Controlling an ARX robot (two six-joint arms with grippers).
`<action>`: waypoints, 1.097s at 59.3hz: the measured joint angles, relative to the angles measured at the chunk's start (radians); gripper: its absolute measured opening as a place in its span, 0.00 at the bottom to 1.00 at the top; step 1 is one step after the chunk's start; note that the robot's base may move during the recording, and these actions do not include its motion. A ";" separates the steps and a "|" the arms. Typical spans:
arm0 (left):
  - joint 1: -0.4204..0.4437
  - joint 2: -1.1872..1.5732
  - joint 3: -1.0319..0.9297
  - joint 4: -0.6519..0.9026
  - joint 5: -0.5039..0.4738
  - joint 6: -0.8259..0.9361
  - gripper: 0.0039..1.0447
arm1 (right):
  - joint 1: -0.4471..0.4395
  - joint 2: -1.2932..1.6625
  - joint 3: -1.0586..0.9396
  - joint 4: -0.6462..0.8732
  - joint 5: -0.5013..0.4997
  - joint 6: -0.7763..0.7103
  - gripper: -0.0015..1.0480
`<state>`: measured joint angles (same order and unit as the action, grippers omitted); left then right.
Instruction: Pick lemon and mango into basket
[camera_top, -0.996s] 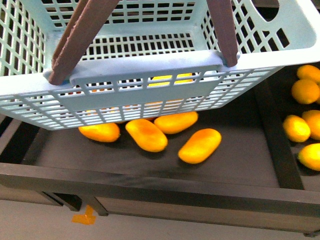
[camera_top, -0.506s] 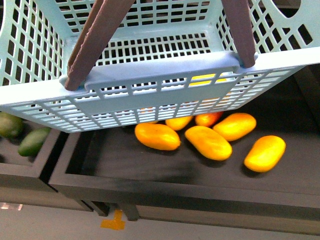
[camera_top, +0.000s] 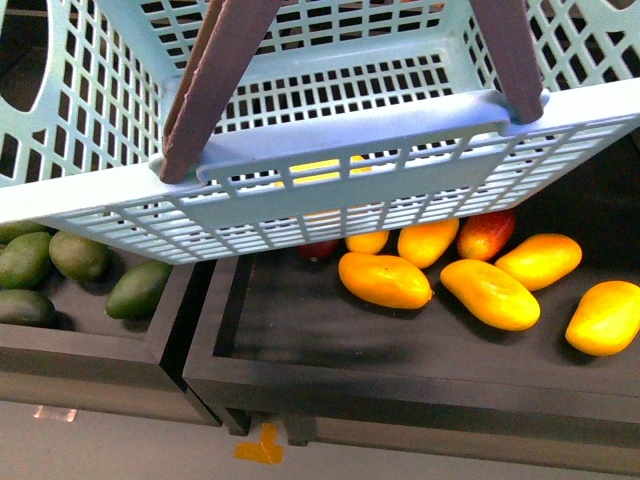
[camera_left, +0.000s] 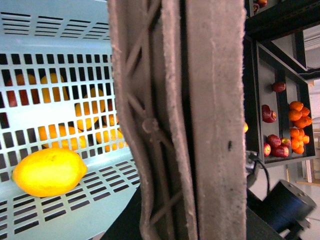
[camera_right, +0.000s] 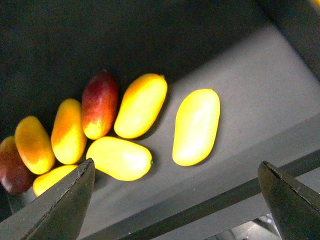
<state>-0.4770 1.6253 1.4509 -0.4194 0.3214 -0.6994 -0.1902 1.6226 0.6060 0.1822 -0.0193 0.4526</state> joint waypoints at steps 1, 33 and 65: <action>-0.002 0.000 0.000 0.000 -0.002 0.000 0.15 | 0.000 0.022 0.010 0.002 -0.009 0.000 0.92; 0.002 0.000 0.000 0.000 -0.014 0.003 0.15 | 0.112 0.552 0.357 0.005 -0.041 0.204 0.92; 0.002 0.000 0.000 0.000 -0.017 0.003 0.15 | 0.126 0.750 0.531 -0.029 -0.014 0.281 0.92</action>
<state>-0.4747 1.6253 1.4509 -0.4194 0.3046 -0.6964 -0.0647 2.3722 1.1370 0.1532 -0.0334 0.7334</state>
